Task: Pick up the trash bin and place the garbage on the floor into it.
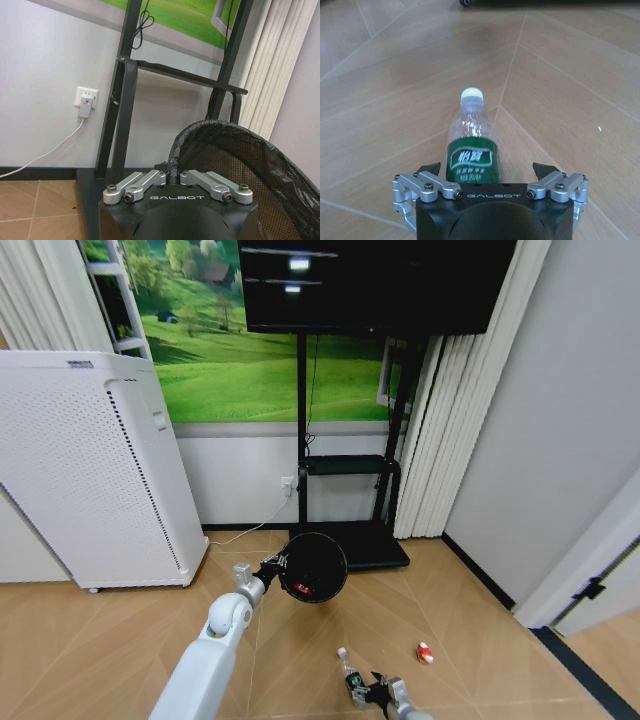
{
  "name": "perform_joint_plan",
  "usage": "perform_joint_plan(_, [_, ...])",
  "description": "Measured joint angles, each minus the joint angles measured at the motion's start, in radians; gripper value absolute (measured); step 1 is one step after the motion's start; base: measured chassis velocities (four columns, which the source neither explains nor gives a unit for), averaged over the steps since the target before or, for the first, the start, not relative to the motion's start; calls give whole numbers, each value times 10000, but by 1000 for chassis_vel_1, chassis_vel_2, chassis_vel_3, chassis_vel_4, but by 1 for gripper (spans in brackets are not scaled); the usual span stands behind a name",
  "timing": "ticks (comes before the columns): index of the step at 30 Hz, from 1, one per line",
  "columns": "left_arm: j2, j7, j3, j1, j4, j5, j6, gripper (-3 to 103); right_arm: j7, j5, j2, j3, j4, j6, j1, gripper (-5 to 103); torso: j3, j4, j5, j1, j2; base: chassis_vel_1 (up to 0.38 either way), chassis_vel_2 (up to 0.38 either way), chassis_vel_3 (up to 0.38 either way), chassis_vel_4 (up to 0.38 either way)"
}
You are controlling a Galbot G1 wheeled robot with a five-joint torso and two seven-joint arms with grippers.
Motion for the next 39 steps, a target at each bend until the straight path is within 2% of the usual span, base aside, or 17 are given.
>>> perform_joint_plan(3, [-15, 1, 14, 0, 4, 1, 0, 7, 40, -89, 27, 2, -201, 119, 49, 101, 0, -1, 0, 0, 0, 0, 0, 0, 0])
perform_joint_plan(5, [-16, 1, 44, -9, 23, 3, -1, 7, 45, -107, 34, 2, -318, 173, 74, 92, 1, 0, 0, 0, 0, 0, 0, 0, 0])
perform_joint_plan(6, [-16, 1, 44, -9, 23, 3, -1, 7, 45, -107, 34, 2, -318, 173, 74, 92, 1, 0, 0, 0, 0, 0, 0, 0, 0])
perform_joint_plan(8, [-16, -3, 60, -51, 40, 3, -1, 7, 62, -113, 58, 3, -430, 227, 120, 82, 0, -1, 0, 0, 0, 0, 0, 0, 0])
perform_joint_plan(11, [-12, -7, 71, -72, 51, 1, -1, 7, 80, -119, 65, 1, -486, 256, 143, 77, 0, 0, 1, 0, 1, 0, 0, 0, 0])
perform_joint_plan(14, [-5, -19, 97, -93, 56, -5, 0, 7, 104, -111, 54, -5, -528, 313, 160, 60, -1, 0, 0, 0, 0, 0, 0, 0, 0])
perform_joint_plan(15, [-5, -19, 97, -93, 56, -5, 0, 7, 104, -111, 54, -5, -528, 313, 160, 60, -1, 0, 0, 0, 0, 0, 0, 0, 0])
perform_joint_plan(17, [-2, -25, 99, -77, 56, -5, 0, 7, 104, -80, 22, -1, -450, 334, 109, 49, 0, 0, 0, 0, 0, 0, 0, 0, 0])
perform_joint_plan(18, [-2, -25, 99, -77, 56, -5, 0, 7, 104, -80, 22, -1, -450, 334, 109, 49, 0, 0, 0, 0, 0, 0, 0, 0, 0])
perform_joint_plan(21, [-13, -25, 100, -39, 59, 3, 1, 7, 124, -67, -27, 21, -322, 387, 54, 37, 0, 0, 1, 1, 0, 0, 0, 0, 0])
perform_joint_plan(23, [-16, -25, 104, -29, 59, 6, 1, 7, 151, -58, -46, 36, -233, 411, 29, 37, 0, -1, 2, 1, 0, 0, 0, 0, 0])
perform_joint_plan(27, [-16, -35, 102, -17, 60, 10, 2, 7, 259, 83, -125, 237, 304, 426, -93, 30, 0, -1, 3, 0, 0, 0, 0, 0, 0])
perform_joint_plan(32, [1, -41, -113, 133, 28, 32, 4, 7, 438, 995, -476, 787, 1328, 208, -175, 29, 0, -3, 2, 1, 0, 0, 0, 0, 0])
perform_joint_plan(35, [7, -34, -438, 384, 64, 119, -32, 7, 753, 2056, -954, 1354, 2081, 117, -132, 29, 0, 3, 0, 0, 0, 0, 0, 0, 0])
perform_joint_plan(39, [-82, -16, -434, 378, 245, 131, -69, 7, 839, 2488, -1040, 1694, 2616, 76, -160, 29, 0, 1, 3, 1, 0, 0, 0, 0, 0])
